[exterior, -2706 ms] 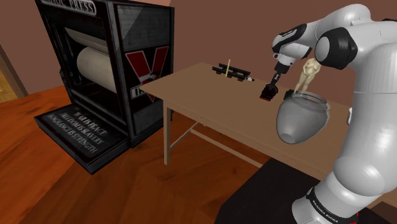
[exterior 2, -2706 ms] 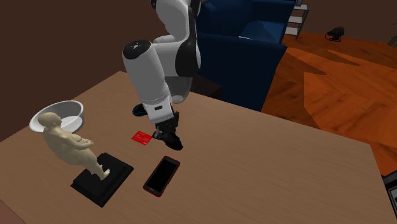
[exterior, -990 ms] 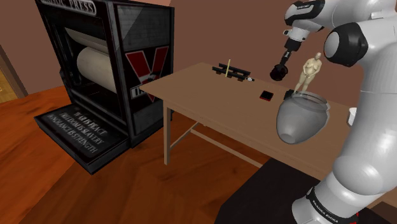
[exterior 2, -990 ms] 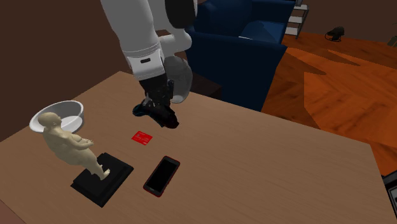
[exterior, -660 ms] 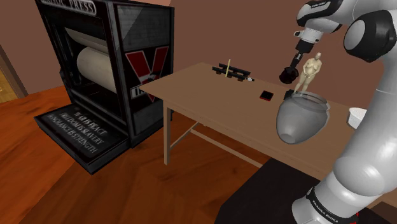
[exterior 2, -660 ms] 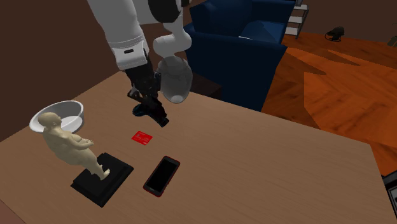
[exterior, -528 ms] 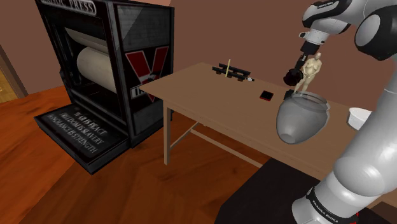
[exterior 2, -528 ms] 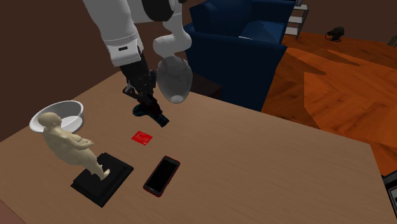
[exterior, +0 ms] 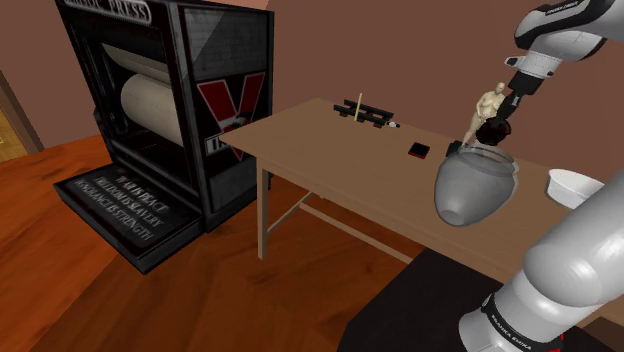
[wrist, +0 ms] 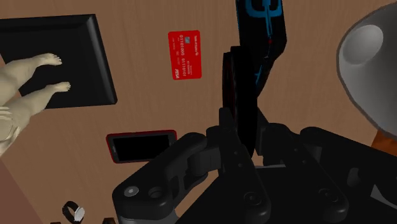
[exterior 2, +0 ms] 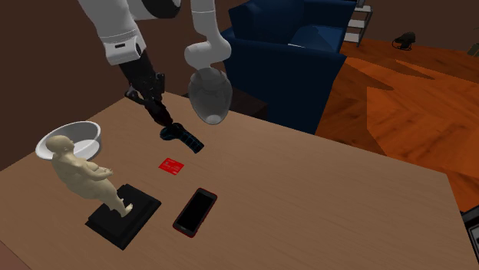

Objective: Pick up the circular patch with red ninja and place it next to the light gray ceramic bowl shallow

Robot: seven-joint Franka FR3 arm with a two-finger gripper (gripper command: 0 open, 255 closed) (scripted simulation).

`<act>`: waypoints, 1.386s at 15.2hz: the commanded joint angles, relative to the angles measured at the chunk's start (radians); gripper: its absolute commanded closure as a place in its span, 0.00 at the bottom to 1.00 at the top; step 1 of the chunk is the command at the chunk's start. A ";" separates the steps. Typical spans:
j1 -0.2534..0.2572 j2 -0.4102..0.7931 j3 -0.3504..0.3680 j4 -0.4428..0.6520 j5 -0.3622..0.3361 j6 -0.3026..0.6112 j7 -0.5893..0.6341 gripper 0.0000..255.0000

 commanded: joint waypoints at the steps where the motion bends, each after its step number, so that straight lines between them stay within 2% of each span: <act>1: -0.014 -0.041 -0.012 -0.038 -0.030 0.005 -0.020 1.00; 11: -0.115 -0.225 -0.087 -0.157 -0.175 -0.020 -0.144 1.00; 21: -0.211 -0.303 -0.211 -0.159 -0.268 -0.070 -0.332 1.00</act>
